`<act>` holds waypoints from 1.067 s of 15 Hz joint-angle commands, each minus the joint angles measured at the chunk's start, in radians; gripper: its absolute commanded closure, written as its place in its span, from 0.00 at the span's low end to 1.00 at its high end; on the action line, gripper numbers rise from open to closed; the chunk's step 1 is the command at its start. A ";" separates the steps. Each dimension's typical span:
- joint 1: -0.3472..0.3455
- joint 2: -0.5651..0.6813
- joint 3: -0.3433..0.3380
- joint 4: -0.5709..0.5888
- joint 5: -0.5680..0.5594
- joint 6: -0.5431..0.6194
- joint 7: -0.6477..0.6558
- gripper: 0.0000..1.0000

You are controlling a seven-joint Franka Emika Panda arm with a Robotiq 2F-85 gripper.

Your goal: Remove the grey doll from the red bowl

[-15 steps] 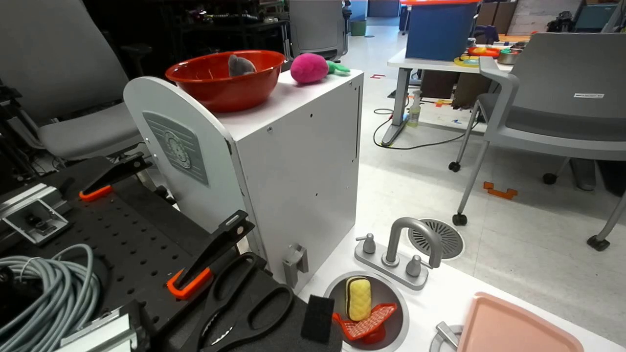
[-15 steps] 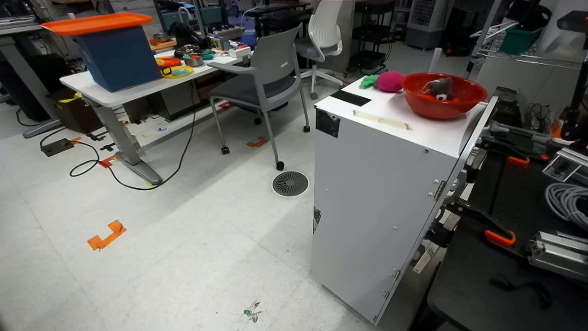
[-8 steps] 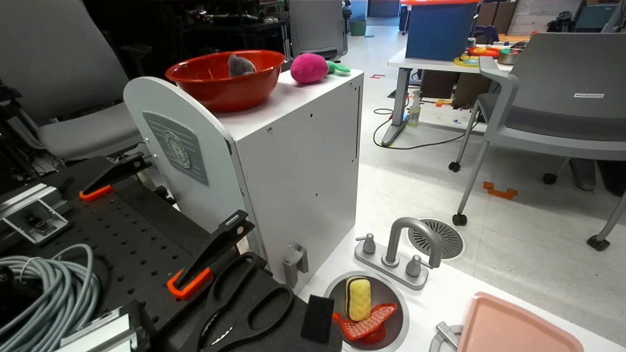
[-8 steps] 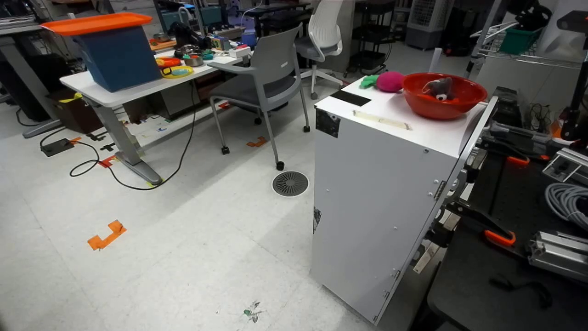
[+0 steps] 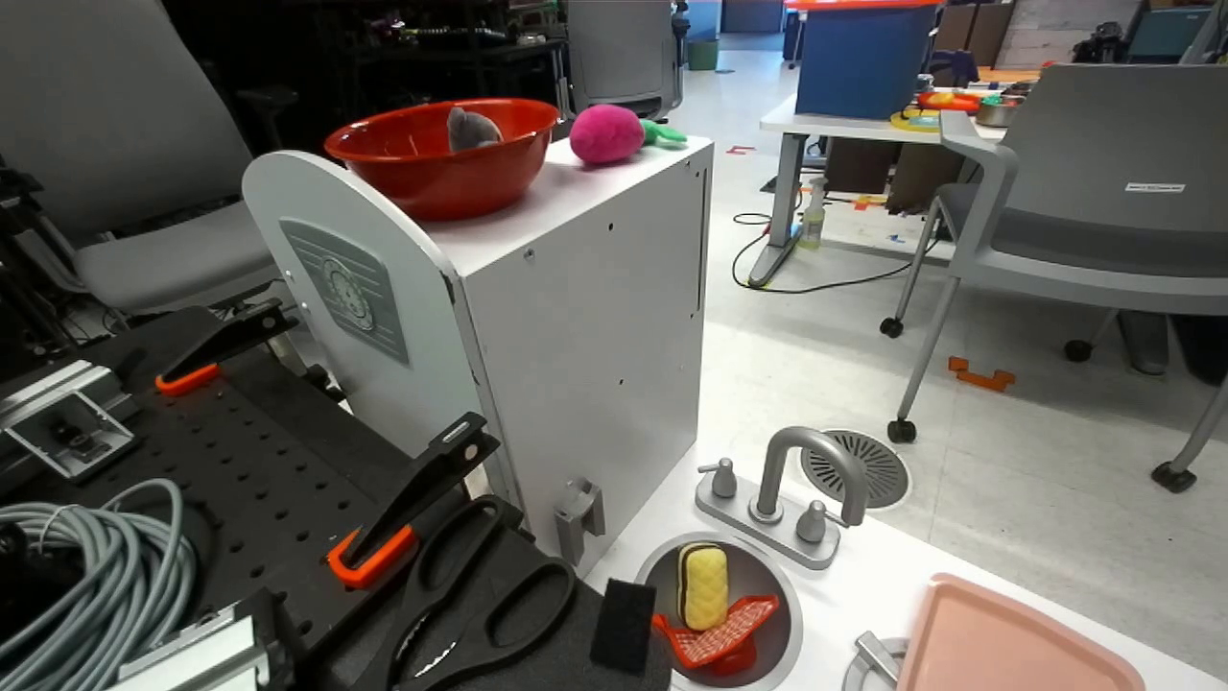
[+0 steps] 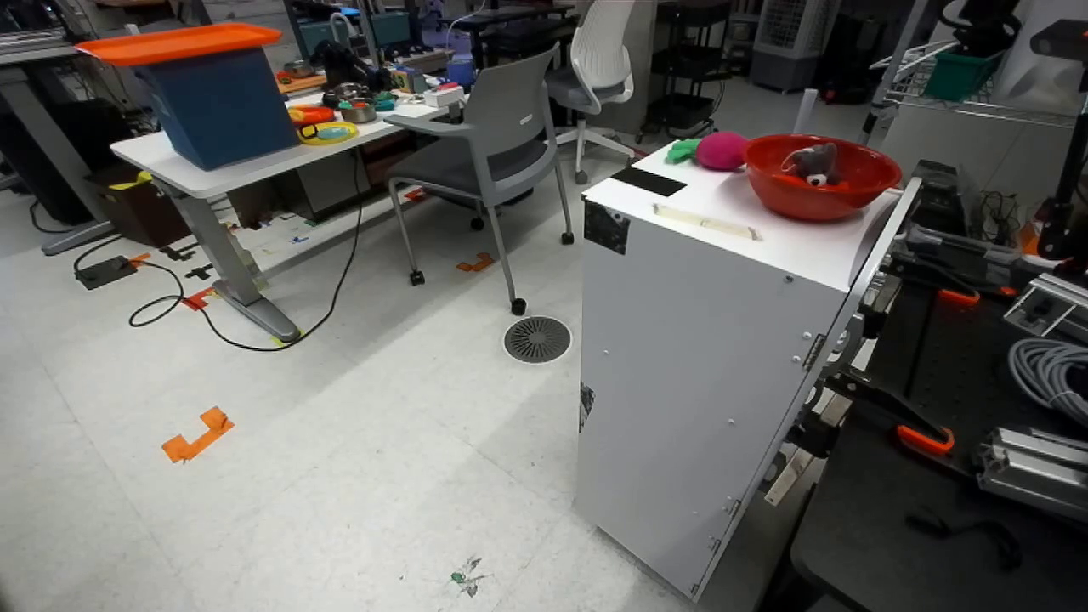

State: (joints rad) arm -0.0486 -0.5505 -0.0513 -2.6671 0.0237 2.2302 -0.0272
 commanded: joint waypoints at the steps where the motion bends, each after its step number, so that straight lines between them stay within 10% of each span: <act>1: -0.011 0.024 -0.016 0.058 -0.009 -0.120 -0.014 0.00; 7: -0.043 0.040 -0.013 0.094 -0.065 -0.231 -0.008 0.00; 16: -0.103 0.108 -0.010 0.155 -0.180 -0.056 0.053 0.00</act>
State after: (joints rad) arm -0.1535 -0.4771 -0.0614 -2.5524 -0.1377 2.1111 -0.0119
